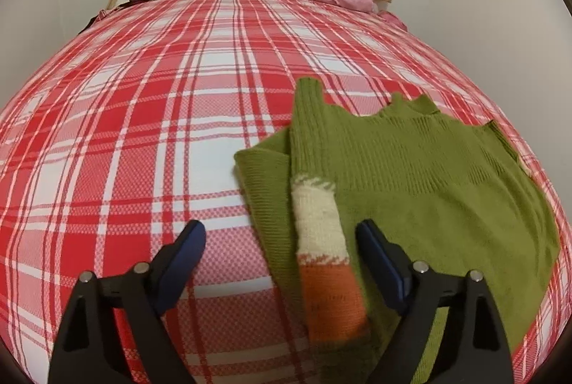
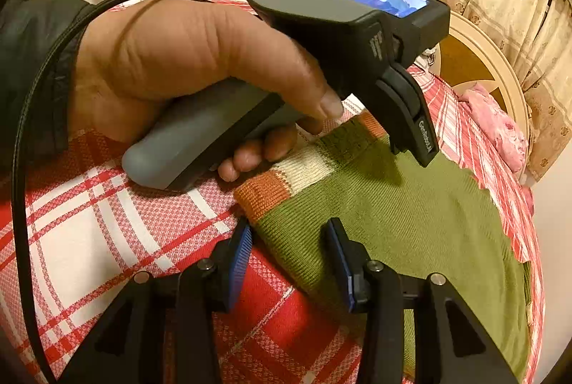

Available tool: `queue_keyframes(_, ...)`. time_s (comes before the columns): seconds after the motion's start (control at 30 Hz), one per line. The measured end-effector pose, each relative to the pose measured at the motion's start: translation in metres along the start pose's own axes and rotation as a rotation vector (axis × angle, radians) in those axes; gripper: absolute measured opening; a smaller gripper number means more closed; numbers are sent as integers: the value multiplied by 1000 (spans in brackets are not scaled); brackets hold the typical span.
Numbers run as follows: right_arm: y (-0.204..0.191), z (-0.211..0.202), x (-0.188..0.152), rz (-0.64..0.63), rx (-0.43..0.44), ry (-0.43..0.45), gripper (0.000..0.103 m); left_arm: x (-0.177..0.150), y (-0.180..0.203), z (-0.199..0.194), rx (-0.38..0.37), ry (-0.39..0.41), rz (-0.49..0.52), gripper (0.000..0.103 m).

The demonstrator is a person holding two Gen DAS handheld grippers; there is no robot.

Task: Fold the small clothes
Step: 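Grasp the striped side edge with the right tool while the left tool grasps it too, then lift the side edge with both tools and fold it over the sweater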

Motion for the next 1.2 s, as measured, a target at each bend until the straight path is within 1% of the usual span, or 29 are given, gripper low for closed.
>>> queue_keyframes(0.07, 0, 0, 0, -1, -2, 1, 44, 1, 1, 1, -13, -1, -2, 82)
queue_keyframes(0.13, 0, -1, 0, 0, -2, 3, 44, 1, 5, 0, -34, -2, 9, 71)
queue_keyframes(0.2, 0, -1, 0, 3, -1, 4, 44, 1, 8, 1, -44, -4, 13, 69)
queue_keyframes(0.23, 0, -1, 0, 4, 0, 5, 44, 1, 9, 1, -55, -6, 11, 64)
queue_keyframes(0.37, 1, -1, 0, 10, 4, 7, 43, 2, 11, 2, -114, -20, -9, 55)
queue_keyframes(0.4, 2, -2, -1, 10, 4, 7, 43, 2, 12, 1, -133, -24, -14, 48)
queue_keyframes(0.43, 3, -2, -1, 9, 4, 7, 43, 2, 13, 1, -152, -27, -23, 45)
queue_keyframes(0.5, 4, -1, -1, 5, 1, 7, 43, 3, 13, 1, -179, -32, -39, 40)
queue_keyframes(0.6, 4, -1, -1, 1, 0, 7, 42, 3, 12, 2, -199, -37, -65, 40)
queue_keyframes(0.67, 4, -1, -2, 2, 2, 7, 42, 3, 11, 2, -210, -44, -83, 44)
queue_keyframes(0.8, 4, 0, -1, -2, -1, 6, 42, 5, 8, 4, -234, -56, -126, 45)
queue_keyframes(0.87, 3, 0, -1, -4, -4, 8, 42, 5, 11, 3, -230, -51, -104, 41)
queue_keyframes(0.9, 3, 0, -1, -2, -1, 8, 42, 4, 13, 2, -231, -50, -97, 37)
queue_keyframes(0.93, 3, 0, -1, 4, 6, 11, 42, 4, 13, 2, -237, -52, -94, 29)
queue_keyframes(1.0, 6, 0, -1, 39, 64, 15, 34, 5, 13, 1, -261, -58, -108, 25)
queue_keyframes(1.03, 11, -1, -1, 79, 105, 13, 32, 6, 12, 1, -272, -64, -123, 24)
queue_keyframes(1.1, 24, -4, -3, 194, 202, 20, 20, 7, 11, 2, -289, -81, -145, 24)
queue_keyframes(1.13, 30, -6, -4, 230, 232, 24, 17, 7, 10, 2, -297, -89, -158, 23)
queue_keyframes(1.17, 36, -8, -6, 243, 237, 28, 13, 7, 10, 2, -303, -91, -167, 22)
queue_keyframes(1.2, 38, -9, -7, 241, 235, 32, 13, 8, 10, 1, -307, -91, -174, 21)
Point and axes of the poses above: each gripper's, at about its wrist camera, not at the fingertips, and z roughly the way its jaws point, y to its right, x to its top, the point moved 10 cm from there along z, roughly the way its jaws point, and after that the axes turned 10 degrees about -z, right-handed, at the moved point
